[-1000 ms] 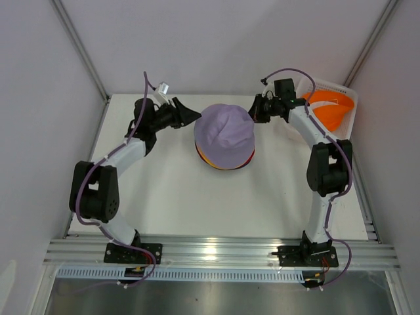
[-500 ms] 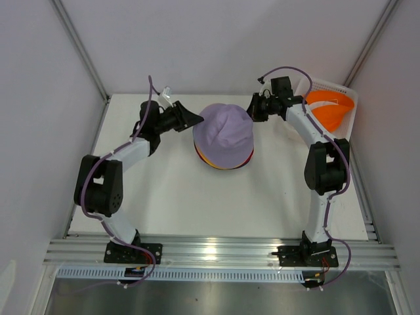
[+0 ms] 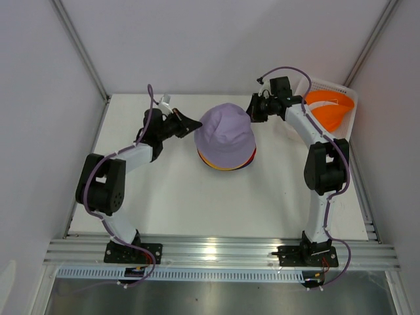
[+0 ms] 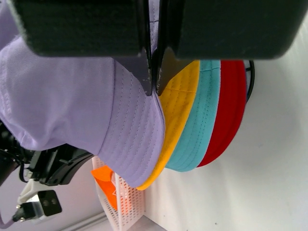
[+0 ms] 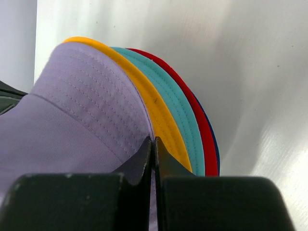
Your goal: Stack the hats
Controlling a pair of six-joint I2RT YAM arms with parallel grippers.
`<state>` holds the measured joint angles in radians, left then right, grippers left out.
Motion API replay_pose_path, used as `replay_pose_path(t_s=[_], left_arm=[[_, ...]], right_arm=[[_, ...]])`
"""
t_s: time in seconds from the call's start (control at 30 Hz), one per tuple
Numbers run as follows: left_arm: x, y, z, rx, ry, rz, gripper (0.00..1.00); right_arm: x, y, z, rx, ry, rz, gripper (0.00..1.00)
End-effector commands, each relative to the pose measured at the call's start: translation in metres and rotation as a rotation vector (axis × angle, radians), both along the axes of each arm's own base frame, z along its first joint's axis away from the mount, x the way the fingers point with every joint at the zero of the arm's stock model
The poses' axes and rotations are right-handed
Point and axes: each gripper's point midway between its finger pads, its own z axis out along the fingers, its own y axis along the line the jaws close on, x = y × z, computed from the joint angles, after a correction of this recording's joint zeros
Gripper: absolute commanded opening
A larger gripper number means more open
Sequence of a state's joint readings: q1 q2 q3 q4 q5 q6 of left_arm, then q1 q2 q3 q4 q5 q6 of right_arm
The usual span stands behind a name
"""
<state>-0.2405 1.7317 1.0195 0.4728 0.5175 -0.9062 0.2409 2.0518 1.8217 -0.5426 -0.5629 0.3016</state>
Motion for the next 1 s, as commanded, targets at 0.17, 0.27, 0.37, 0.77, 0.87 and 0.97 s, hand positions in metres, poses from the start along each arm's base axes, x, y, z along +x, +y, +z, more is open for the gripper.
replay_pose_path(t_s=[0.17, 0.27, 0.37, 0.77, 0.87, 0.97], left_arm=[[-0.015, 0.003, -0.061, 0.043, 0.085, 0.045, 0.01], [-0.018, 0.001, -0.062, 0.026, 0.069, 0.037, 0.01], [-0.02, 0.0, -0.058, 0.021, 0.047, 0.021, 0.01], [-0.015, 0.008, -0.024, 0.153, -0.048, 0.01, 0.17], [-0.015, 0.014, -0.018, 0.182, -0.049, 0.029, 0.34], [-0.014, 0.025, -0.004, 0.218, -0.071, 0.057, 0.5]], right_arm=[[-0.003, 0.002, 0.009, -0.025, -0.024, -0.005, 0.0], [-0.004, 0.001, 0.015, -0.026, -0.036, -0.01, 0.06], [-0.005, -0.001, 0.024, -0.03, -0.057, -0.018, 0.11], [0.032, -0.107, 0.099, -0.202, -0.209, -0.309, 0.8], [0.035, -0.153, 0.131, -0.303, -0.293, -0.443, 0.92], [0.032, -0.207, 0.144, -0.383, -0.316, -0.586, 0.97]])
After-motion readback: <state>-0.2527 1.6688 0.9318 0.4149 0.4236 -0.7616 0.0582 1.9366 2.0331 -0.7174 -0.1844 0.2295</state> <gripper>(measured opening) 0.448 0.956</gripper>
